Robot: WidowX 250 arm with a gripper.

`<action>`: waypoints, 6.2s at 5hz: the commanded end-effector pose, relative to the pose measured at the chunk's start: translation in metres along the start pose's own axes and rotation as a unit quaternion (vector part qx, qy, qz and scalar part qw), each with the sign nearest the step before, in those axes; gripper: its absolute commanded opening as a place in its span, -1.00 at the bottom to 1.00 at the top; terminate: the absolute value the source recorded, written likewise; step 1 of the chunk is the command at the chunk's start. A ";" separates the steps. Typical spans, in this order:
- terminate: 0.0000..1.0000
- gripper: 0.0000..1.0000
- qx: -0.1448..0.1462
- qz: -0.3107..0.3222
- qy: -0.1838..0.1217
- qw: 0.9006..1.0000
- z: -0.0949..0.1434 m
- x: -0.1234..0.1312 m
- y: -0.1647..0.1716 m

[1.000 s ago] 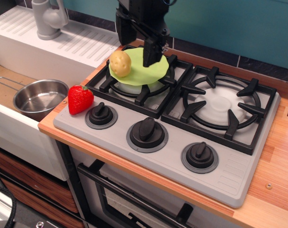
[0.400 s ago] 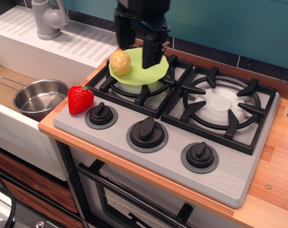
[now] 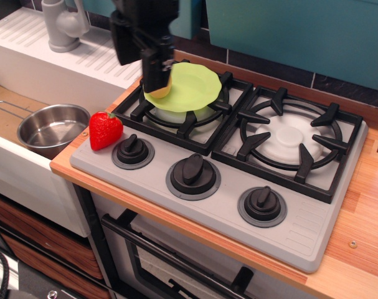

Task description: Put potato on plate and strawberry in pot or pan in sink

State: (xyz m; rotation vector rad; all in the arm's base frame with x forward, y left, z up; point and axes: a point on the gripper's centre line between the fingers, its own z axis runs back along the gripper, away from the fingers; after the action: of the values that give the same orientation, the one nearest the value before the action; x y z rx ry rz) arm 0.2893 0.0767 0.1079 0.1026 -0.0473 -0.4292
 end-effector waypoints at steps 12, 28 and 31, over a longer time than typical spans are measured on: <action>-1.00 1.00 0.066 0.025 -0.079 0.994 -0.043 -0.042 0.018; -1.00 -1.00 0.036 -0.111 -0.084 0.990 -0.011 -0.084 0.108; -1.00 -1.00 0.047 -0.136 -0.091 0.985 -0.013 -0.104 0.125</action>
State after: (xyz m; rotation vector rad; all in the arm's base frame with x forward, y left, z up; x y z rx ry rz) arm 0.2393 0.2287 0.0895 0.1162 -0.2196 -0.7015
